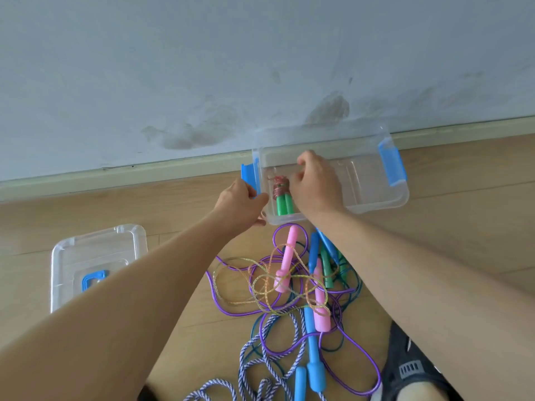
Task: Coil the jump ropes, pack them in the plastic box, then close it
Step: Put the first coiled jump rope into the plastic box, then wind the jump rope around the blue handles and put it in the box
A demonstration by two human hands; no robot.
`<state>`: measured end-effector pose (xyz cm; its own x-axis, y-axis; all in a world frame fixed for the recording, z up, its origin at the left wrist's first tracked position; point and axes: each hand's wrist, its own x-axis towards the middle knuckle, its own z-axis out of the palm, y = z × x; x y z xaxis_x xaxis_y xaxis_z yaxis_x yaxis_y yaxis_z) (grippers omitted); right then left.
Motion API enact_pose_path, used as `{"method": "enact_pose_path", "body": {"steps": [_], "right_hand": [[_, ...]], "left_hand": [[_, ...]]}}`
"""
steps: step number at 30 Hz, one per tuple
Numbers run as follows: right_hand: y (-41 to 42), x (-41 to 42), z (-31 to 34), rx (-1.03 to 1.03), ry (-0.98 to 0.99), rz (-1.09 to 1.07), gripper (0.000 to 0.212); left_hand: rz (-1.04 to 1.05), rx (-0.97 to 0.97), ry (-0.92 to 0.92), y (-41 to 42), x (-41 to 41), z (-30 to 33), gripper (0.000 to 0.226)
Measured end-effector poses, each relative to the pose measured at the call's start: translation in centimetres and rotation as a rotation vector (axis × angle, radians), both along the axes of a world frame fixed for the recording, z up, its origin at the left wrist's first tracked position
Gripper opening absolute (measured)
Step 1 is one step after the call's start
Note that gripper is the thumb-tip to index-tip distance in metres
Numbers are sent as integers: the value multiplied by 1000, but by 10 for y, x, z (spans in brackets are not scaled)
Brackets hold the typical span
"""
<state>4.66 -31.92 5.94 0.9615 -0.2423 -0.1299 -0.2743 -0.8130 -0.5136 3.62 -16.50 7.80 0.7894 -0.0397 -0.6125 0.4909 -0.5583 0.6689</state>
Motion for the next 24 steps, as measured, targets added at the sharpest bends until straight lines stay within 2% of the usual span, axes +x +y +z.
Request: {"method": "enact_pose_path", "body": {"steps": [2,5,7,11,15,16,17,21,24], "right_hand": [[-8,-26,7,-31,-240,-33,17],[-20,-63,15,-85,-303,-130,13],[-25,-87,12,-103,-197,-205,16],[-26,-126,-17,-10,210,-232,23],[-20,-137,-42,12,556,-113,81],[-19,-135,-45,21,605,-116,88],[-18,-133,-48,12,623,-120,88],[-19,-125,-55,-19,625,-169,50],[-16,-126,-54,124,700,-221,57]], "left_hand": [[6,28,25,1,-8,4,25],[-4,80,25,2,-27,9,25],[-51,103,42,3,-42,8,25],[-227,189,123,-4,-66,1,31],[-373,244,164,-14,-78,-4,35],[-392,251,168,-15,-79,-3,35],[-413,254,168,-17,-80,-2,36],[-449,240,176,-22,-80,-1,36],[-441,234,168,-22,-81,3,33]]}}
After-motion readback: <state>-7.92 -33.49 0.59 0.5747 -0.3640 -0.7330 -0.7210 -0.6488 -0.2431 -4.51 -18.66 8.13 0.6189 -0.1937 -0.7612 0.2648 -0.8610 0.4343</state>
